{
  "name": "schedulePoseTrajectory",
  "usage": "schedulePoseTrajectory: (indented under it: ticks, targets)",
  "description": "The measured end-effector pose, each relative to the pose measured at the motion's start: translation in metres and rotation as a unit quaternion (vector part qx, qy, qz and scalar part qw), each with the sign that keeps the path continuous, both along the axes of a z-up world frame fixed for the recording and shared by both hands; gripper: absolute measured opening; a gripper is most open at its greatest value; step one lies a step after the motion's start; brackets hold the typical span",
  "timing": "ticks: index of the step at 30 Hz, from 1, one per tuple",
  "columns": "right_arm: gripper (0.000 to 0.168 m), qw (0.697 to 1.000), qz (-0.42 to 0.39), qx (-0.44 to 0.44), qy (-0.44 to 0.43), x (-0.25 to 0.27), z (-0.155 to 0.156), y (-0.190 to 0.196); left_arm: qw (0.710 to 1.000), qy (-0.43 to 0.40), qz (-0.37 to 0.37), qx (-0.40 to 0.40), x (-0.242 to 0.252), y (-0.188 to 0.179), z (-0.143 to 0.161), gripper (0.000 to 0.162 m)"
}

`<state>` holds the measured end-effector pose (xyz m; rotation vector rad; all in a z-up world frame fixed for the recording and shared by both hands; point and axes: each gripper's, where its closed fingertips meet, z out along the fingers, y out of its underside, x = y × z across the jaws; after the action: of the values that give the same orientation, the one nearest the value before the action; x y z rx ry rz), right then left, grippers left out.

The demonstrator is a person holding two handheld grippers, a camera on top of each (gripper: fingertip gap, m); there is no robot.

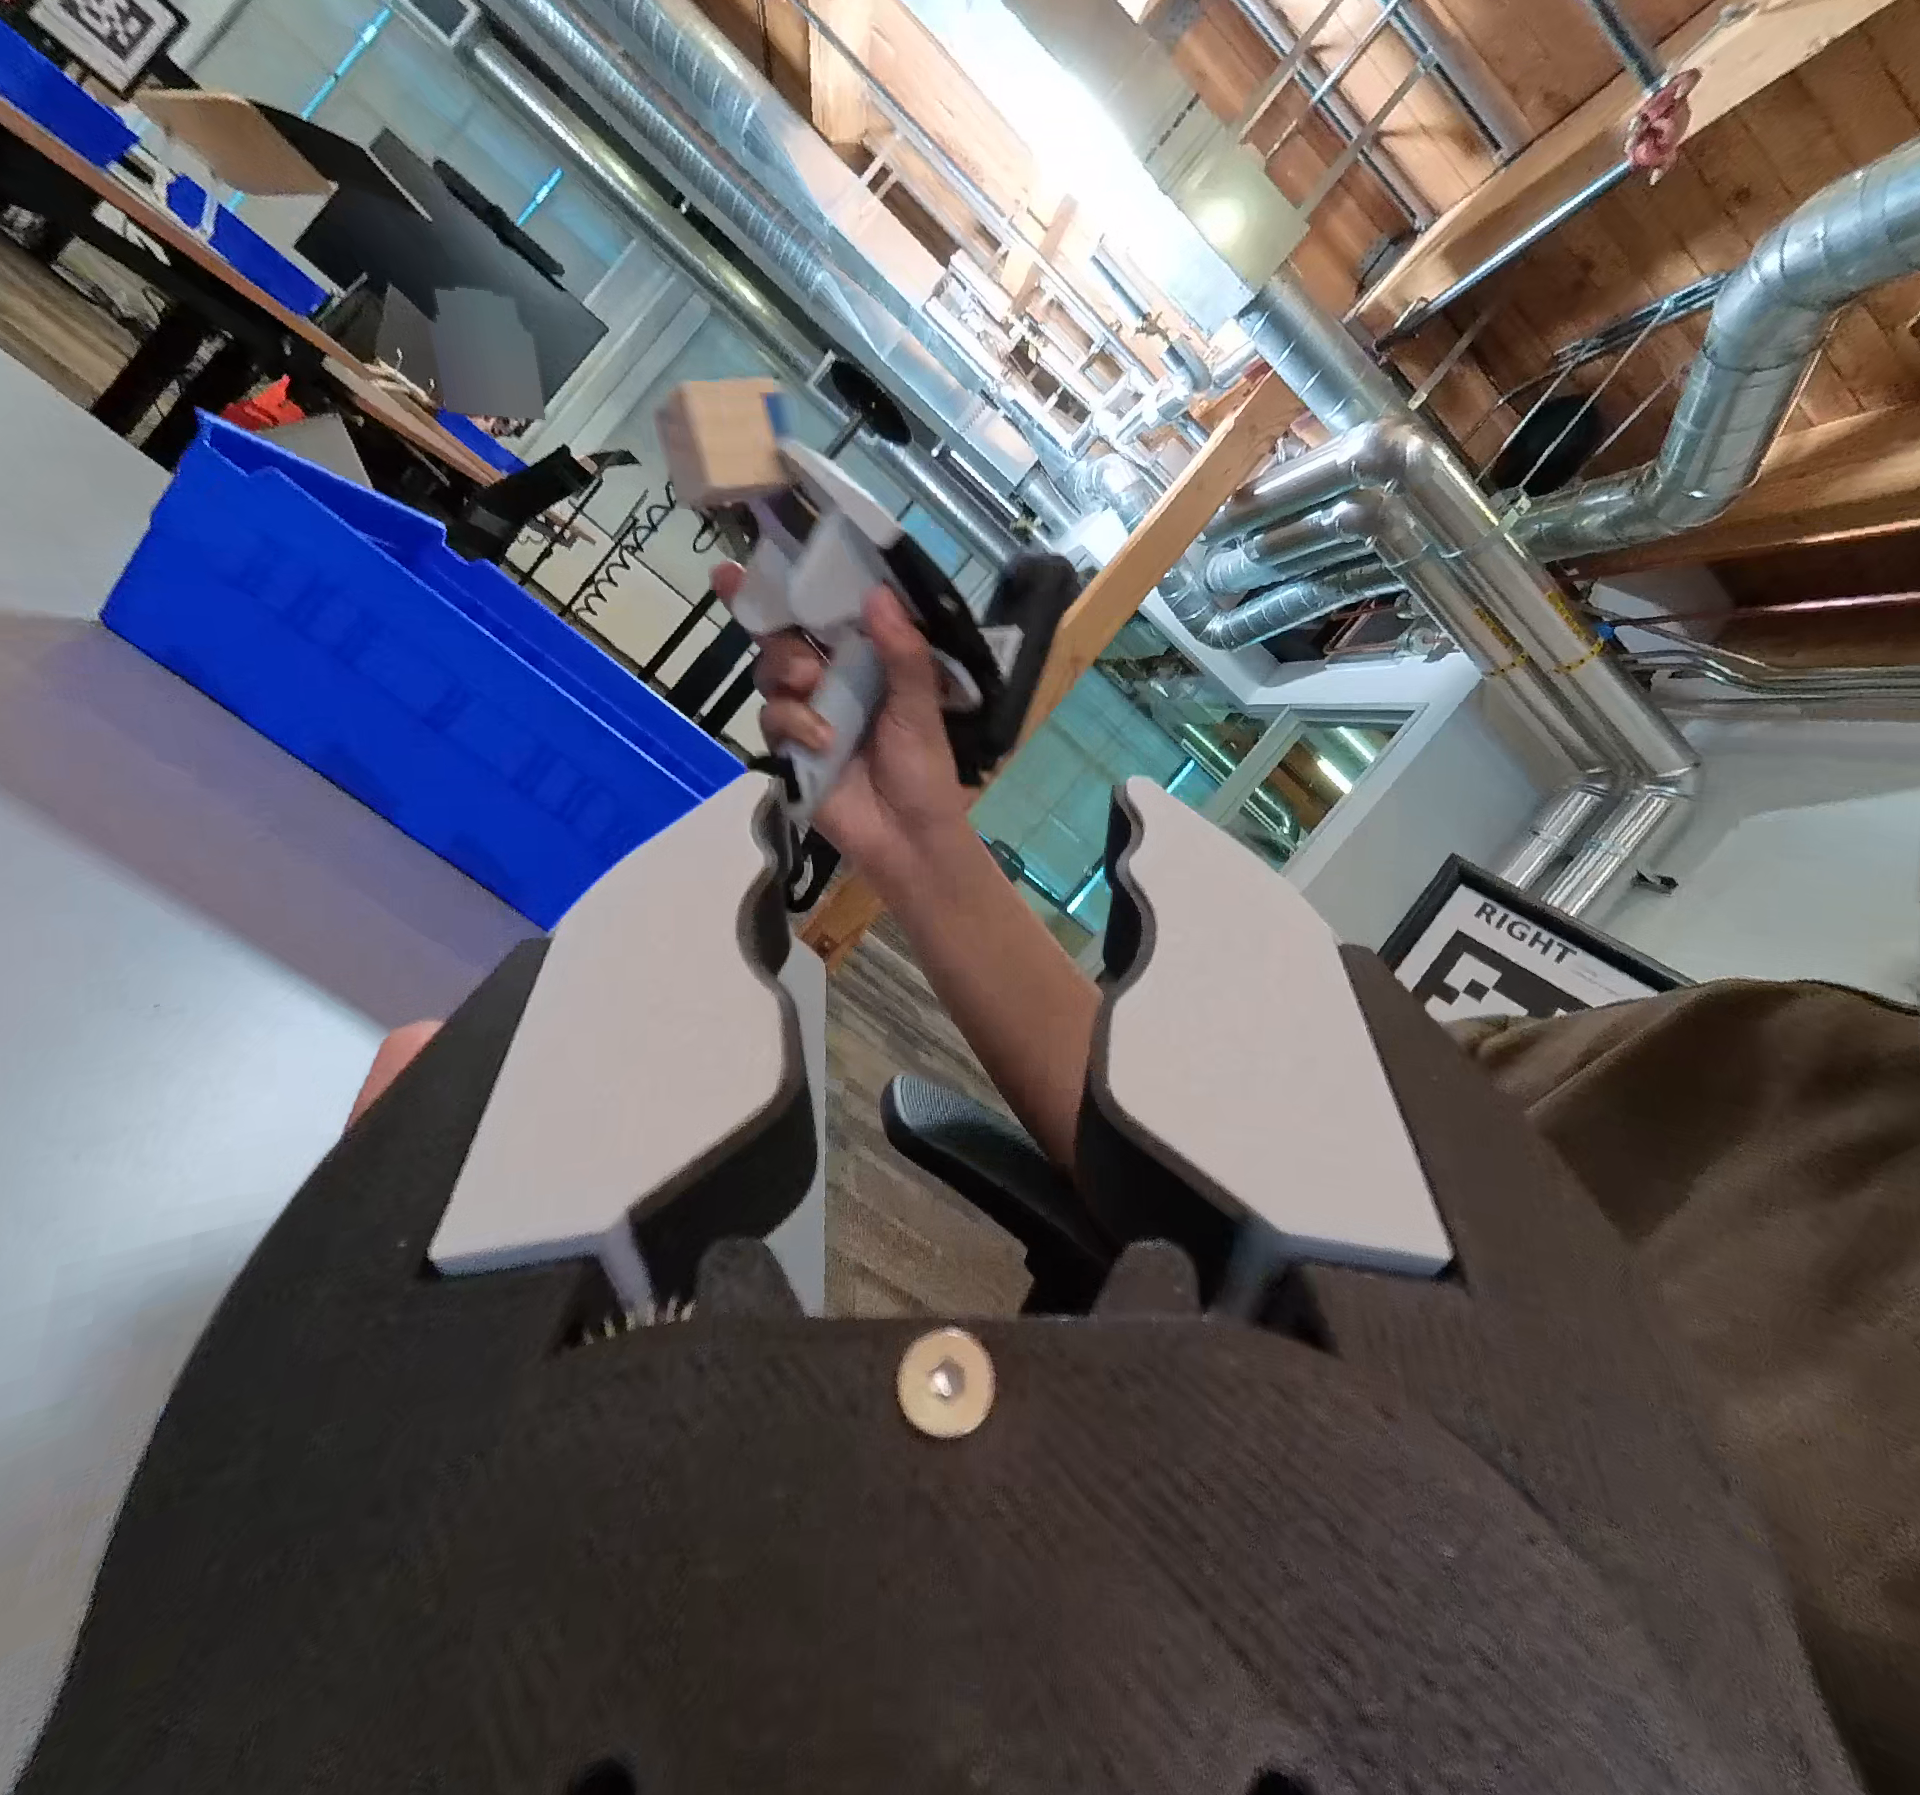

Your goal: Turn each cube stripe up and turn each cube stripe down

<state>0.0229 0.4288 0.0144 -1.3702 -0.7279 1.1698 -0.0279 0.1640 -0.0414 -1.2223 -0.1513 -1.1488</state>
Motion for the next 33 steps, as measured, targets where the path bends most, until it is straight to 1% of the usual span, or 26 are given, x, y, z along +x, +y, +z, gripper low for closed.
schedulePoseTrajectory:
  ticks: [1, 3, 4, 5, 7, 10, 12, 15, 21, 23, 27, 28, 30, 31, 33]
  targets:
    - [0.042, 0.999, -0.042, 0.006, -0.030, 0.004, -0.010, 0.035, 1.000, 0.004, -0.005, -0.003, 0.003, 0.001, -0.002, 0.058]
    - [0.042, 0.987, -0.118, 0.003, -0.107, 0.011, -0.042, 0.097, 1.000, 0.015, -0.011, -0.010, 0.007, 0.003, -0.006, 0.058]
    - [0.042, 0.979, -0.149, -0.003, -0.141, 0.014, -0.058, 0.122, 1.000, 0.023, -0.012, -0.012, 0.009, 0.004, -0.007, 0.058]
    - [0.042, 0.972, -0.163, -0.014, -0.169, 0.015, -0.074, 0.138, 0.999, 0.032, -0.012, -0.014, 0.011, 0.004, -0.009, 0.058]
    - [0.042, 0.960, -0.169, -0.029, -0.219, 0.013, -0.102, 0.159, 0.998, 0.054, -0.009, -0.019, 0.012, 0.004, -0.012, 0.058]
    - [0.043, 0.935, -0.167, -0.024, -0.311, 0.010, -0.140, 0.175, 0.996, 0.080, -0.003, -0.028, 0.011, 0.005, -0.020, 0.057]
    - [0.043, 0.926, -0.162, -0.021, -0.341, 0.010, -0.157, 0.180, 0.996, 0.079, -0.006, -0.036, 0.010, 0.006, -0.025, 0.057]
    - [0.043, 0.917, -0.159, -0.028, -0.364, 0.012, -0.174, 0.186, 0.997, 0.063, -0.012, -0.040, 0.008, 0.007, -0.026, 0.057]
    - [0.043, 0.914, -0.157, -0.055, -0.370, 0.012, -0.193, 0.198, 0.996, 0.073, 0.002, -0.045, 0.001, -0.001, -0.029, 0.056]
    - [0.043, 0.906, -0.164, -0.055, -0.386, 0.014, -0.198, 0.202, 0.996, 0.073, 0.009, -0.046, -0.003, -0.004, -0.029, 0.055]
    - [0.043, 0.903, -0.162, -0.065, -0.392, 0.016, -0.200, 0.204, 0.997, 0.055, 0.016, -0.047, -0.009, -0.012, -0.028, 0.054]
    - [0.044, 0.902, -0.170, -0.063, -0.391, 0.018, -0.197, 0.206, 0.998, 0.050, 0.018, -0.046, -0.011, -0.014, -0.027, 0.054]
    - [0.053, 0.905, -0.179, -0.046, -0.383, 0.020, -0.183, 0.206, 0.998, 0.044, 0.025, -0.044, -0.015, -0.017, -0.026, 0.053]
    - [0.059, 0.909, -0.178, -0.040, -0.376, 0.020, -0.172, 0.203, 0.997, 0.045, 0.032, -0.045, -0.018, -0.019, -0.026, 0.052]
    - [0.061, 0.923, -0.167, -0.030, -0.345, 0.014, -0.144, 0.193, 0.996, 0.049, 0.056, -0.050, -0.026, -0.020, -0.028, 0.046]
